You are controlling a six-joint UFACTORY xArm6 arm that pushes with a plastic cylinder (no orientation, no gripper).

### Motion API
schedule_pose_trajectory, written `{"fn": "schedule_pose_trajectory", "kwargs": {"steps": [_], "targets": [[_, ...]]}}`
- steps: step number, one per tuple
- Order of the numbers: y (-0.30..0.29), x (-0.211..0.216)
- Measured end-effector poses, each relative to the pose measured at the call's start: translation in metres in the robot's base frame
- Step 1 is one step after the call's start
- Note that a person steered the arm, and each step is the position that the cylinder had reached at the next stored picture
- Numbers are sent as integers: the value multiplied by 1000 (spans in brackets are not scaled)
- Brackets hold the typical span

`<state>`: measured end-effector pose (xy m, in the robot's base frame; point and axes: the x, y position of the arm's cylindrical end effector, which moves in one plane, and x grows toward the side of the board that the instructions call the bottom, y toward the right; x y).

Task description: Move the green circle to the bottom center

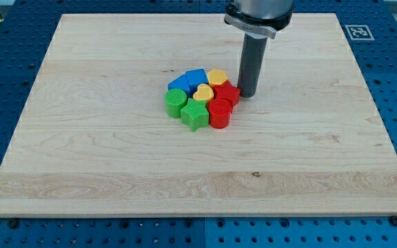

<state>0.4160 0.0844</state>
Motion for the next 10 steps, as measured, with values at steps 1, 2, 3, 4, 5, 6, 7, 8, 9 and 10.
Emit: {"fn": "schedule_pose_trajectory", "kwargs": {"steps": [1, 2, 3, 4, 5, 6, 7, 8, 9, 10], "targets": [[21, -1], [33, -17], [34, -40], [5, -74], [-39, -102], [-93, -100], [-157, -84], [-166, -29], [-145, 30], [-137, 48]]}}
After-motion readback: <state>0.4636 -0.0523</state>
